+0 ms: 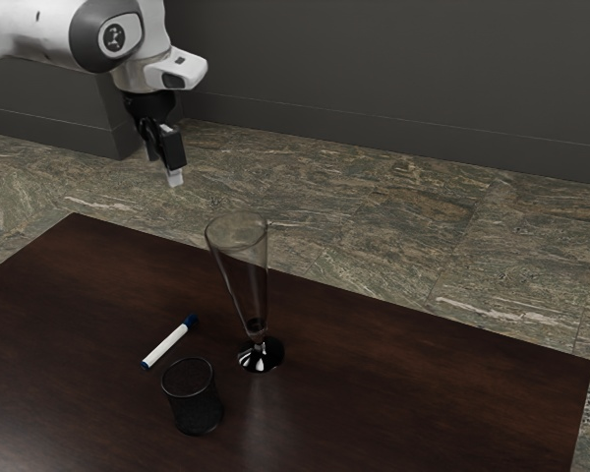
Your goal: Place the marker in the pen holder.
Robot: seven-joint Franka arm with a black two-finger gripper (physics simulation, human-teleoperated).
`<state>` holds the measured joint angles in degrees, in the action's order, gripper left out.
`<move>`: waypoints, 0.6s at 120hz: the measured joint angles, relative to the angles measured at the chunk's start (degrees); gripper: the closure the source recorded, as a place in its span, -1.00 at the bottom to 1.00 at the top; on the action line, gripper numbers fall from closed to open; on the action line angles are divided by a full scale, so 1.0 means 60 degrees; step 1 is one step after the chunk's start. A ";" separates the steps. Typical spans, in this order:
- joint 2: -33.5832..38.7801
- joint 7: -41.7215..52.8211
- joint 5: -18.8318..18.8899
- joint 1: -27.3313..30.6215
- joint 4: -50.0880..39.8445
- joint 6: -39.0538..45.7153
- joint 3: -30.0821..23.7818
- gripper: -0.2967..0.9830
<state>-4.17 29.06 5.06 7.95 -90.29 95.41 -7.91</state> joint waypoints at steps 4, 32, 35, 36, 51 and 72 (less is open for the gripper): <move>-0.0005 0.0072 0.0001 -0.0018 0.0000 0.0025 0.0002 -0.54; 0.0224 0.0535 0.0039 0.0296 -0.0721 0.0282 -0.0001 -0.53; 0.0332 0.0508 0.0036 0.0430 -0.1166 0.0418 0.0003 -0.53; 0.0355 0.0489 0.0036 0.0473 -0.1327 0.0469 0.0007 -0.54; -0.0077 0.0193 0.0068 0.1162 -0.2202 0.1038 0.0012 -0.54; 0.0046 -0.0286 0.0048 0.1350 -0.3980 0.2717 0.0006 -0.54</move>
<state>-3.89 27.35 5.35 16.05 -114.17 111.71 -7.87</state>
